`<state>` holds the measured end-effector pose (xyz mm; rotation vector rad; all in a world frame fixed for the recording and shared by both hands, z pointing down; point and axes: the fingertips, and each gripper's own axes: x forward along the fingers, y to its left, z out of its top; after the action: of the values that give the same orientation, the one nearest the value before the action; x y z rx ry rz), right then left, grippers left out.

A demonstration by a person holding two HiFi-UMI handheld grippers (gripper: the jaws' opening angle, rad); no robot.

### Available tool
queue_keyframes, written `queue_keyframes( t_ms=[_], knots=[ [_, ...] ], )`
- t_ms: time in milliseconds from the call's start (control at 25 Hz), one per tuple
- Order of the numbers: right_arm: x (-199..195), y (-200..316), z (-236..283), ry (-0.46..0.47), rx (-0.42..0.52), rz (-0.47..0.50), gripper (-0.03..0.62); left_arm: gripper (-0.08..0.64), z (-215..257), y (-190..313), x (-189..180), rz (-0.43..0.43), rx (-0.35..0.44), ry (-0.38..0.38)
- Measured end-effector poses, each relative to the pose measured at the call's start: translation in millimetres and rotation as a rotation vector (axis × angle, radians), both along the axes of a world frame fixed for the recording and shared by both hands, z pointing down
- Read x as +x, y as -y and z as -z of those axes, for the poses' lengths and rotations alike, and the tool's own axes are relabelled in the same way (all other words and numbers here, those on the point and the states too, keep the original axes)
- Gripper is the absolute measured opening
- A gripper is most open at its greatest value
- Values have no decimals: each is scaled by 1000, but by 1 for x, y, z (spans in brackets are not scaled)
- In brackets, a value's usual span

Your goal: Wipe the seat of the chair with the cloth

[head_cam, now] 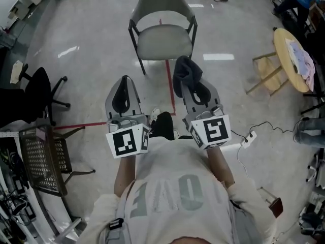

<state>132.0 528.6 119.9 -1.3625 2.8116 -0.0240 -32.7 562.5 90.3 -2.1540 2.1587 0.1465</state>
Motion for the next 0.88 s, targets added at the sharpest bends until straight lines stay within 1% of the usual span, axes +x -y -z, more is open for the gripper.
queue_keyframes(
  t_ms=[80, 200, 400, 520, 640, 880],
  knots=[
    [-1, 12, -6, 7, -21, 1, 57, 15, -3, 12, -4, 7, 4, -5],
    [0, 37, -15, -15, -32, -22, 57, 15, -6, 36, -7, 0, 14, -7],
    [-6, 91, -21, -17, -40, -47, 57, 15, -17, 101, -22, -16, 20, -40],
    [-8, 137, -27, -37, -41, -75, 57, 15, -24, 155, -30, -32, 29, -59],
    [-13, 191, -35, -41, -84, -102, 57, 15, -27, 215, -35, -57, 26, -59],
    [-46, 314, -24, -77, -113, -104, 57, 15, -24, 343, -65, -92, -3, -107]
  ],
)
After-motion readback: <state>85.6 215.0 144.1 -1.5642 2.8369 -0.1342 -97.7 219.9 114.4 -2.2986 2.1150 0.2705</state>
